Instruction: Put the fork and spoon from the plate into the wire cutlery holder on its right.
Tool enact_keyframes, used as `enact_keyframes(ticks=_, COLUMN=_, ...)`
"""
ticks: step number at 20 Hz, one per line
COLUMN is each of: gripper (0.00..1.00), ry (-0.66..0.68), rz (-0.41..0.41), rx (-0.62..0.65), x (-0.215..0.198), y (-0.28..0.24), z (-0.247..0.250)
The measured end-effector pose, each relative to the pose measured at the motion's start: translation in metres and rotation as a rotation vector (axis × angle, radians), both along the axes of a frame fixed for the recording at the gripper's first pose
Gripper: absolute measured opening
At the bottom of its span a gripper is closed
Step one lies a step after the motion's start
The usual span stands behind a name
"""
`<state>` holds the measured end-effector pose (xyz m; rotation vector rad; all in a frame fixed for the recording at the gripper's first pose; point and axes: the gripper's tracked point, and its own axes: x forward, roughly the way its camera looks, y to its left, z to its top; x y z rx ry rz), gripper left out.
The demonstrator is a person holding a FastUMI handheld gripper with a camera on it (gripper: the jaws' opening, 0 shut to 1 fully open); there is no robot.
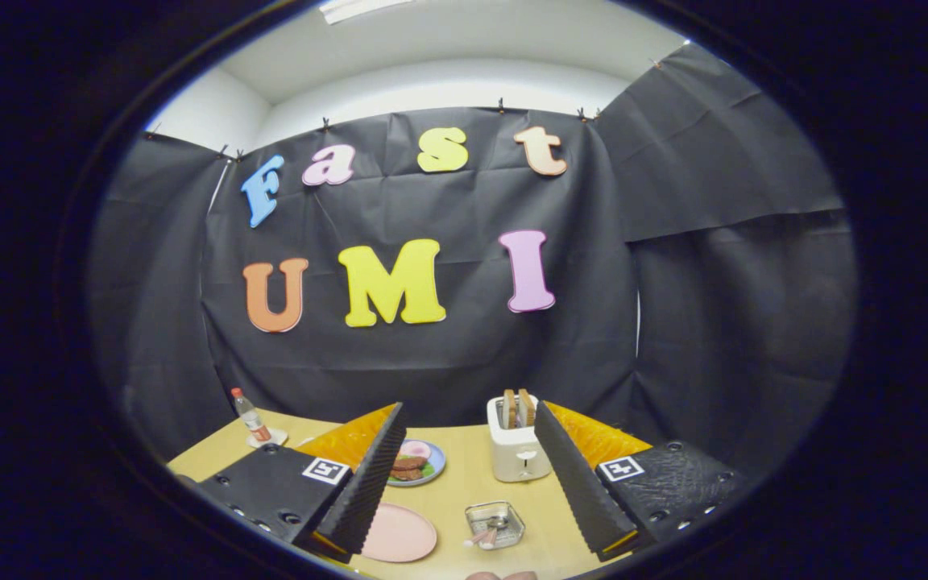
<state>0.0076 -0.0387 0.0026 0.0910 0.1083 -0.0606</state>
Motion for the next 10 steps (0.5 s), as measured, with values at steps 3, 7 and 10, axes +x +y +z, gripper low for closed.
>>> enact_keyframes(ticks=3, gripper=0.96, ry=-0.012, rz=0.001, rx=-0.01, x=-0.003, y=-0.002, z=0.005)
enact_keyframes(ticks=7, gripper=0.96, ry=-0.036, rz=0.006, rx=-0.028, x=-0.004, y=-0.001, z=0.014)
enact_keyframes(ticks=10, gripper=0.96, ry=-0.062, rz=0.012, rx=-0.045, x=-0.006, y=0.001, z=0.022)
